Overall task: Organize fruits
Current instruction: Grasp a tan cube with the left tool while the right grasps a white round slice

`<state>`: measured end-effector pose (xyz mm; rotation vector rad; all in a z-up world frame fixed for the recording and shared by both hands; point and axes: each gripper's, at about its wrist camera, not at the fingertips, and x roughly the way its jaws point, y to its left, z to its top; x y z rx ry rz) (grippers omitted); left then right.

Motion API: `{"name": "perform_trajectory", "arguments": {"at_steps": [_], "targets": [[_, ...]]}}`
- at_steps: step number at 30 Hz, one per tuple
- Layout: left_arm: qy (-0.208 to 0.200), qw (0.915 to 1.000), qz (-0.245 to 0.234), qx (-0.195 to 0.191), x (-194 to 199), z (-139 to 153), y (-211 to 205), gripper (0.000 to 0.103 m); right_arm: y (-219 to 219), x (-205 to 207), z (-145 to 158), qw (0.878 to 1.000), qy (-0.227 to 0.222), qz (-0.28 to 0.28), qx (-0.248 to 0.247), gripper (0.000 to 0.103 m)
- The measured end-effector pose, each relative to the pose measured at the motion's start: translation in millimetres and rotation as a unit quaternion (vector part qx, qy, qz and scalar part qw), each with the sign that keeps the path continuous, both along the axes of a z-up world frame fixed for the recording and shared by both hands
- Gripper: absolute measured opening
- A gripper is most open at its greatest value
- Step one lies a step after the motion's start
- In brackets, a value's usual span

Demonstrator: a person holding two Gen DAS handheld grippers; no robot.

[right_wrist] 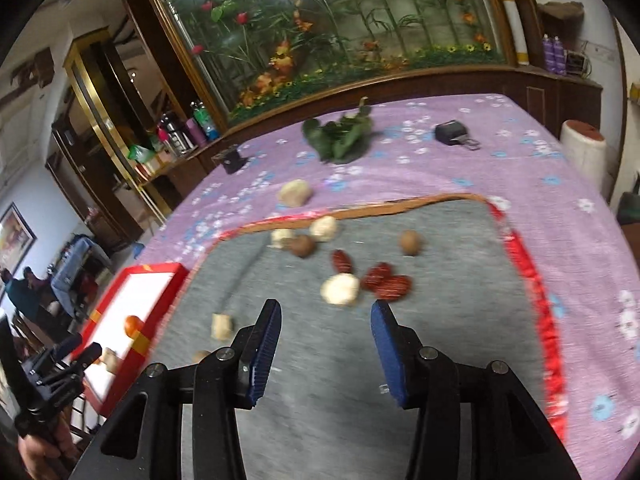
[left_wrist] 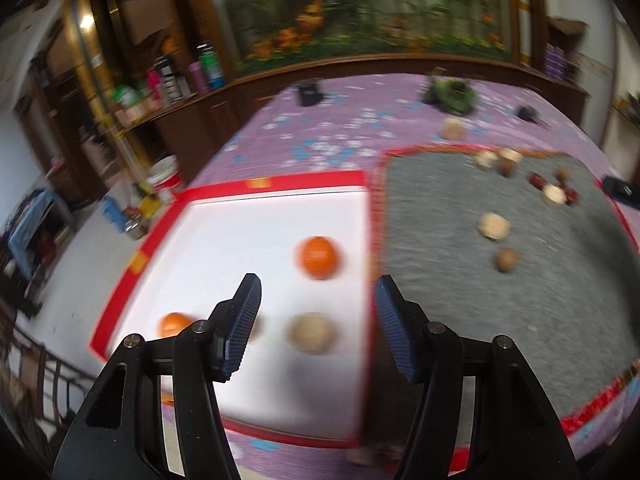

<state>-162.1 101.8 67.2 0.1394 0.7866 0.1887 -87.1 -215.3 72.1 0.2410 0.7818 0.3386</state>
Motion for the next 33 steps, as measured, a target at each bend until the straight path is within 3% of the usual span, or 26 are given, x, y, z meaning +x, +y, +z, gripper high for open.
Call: {"name": "perform_trajectory", "arguments": {"at_steps": [5,9,12,16,22,26,29,33], "targets": [[0.015,0.9985,-0.051,0.009,4,-3,-33,0.06,-51,2,-4,0.998,0.004,-0.063,-0.008,0.046],[0.025,0.9975,-0.065,0.012,6,-6,-46,0.06,-59,17,-10,0.997,0.025,-0.067,-0.022,0.046],[0.034,0.9962,-0.079,0.01,6,-8,-54,0.06,-45,35,-17,0.996,0.048,-0.055,-0.053,0.046],[0.04,0.9961,-0.078,0.015,6,-9,-58,0.06,-16,49,-21,0.997,0.07,-0.003,-0.036,0.046],[0.052,0.995,-0.084,0.012,10,-14,-63,0.06,35,56,-36,0.992,0.08,0.052,-0.081,0.046],[0.063,0.9937,-0.093,0.002,16,-17,-67,0.06,50,68,-45,0.988,0.078,0.033,-0.132,0.045],[0.074,0.9923,-0.099,-0.012,23,-19,-71,0.06,54,77,-50,0.986,0.072,0.03,-0.145,0.044],[0.089,0.9903,-0.102,-0.031,37,-23,-76,0.059,63,74,-49,0.983,0.05,0.048,-0.168,0.032]]}}
